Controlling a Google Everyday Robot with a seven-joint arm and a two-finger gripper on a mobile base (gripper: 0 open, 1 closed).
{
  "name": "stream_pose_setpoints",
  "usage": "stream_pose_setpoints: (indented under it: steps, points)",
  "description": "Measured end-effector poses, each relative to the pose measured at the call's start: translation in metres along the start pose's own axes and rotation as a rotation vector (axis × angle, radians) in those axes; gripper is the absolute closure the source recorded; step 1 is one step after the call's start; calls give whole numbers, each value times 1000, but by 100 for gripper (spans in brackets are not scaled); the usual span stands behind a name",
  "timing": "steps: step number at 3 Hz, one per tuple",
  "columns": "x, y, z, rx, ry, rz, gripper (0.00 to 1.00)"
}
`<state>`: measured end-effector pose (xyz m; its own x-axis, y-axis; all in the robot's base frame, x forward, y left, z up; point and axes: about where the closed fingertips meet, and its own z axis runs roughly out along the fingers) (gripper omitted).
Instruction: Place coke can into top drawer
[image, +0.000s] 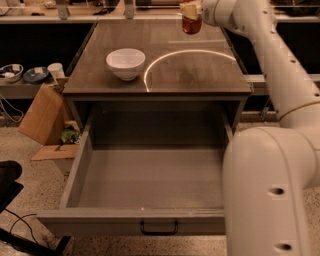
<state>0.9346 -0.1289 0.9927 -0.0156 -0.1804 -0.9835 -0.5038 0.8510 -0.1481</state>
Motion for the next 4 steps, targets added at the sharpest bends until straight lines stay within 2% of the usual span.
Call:
stream_pose_setpoints:
  steps: [1,2,3,4]
  points:
    - [-39,-11,-76,-11,-24,-34,100]
    - [-46,-1,-160,-50,-31,-70,100]
    - [-28,8,-210,-109,-12,-109,100]
    - [8,18,-256,-167,-9,-105,100]
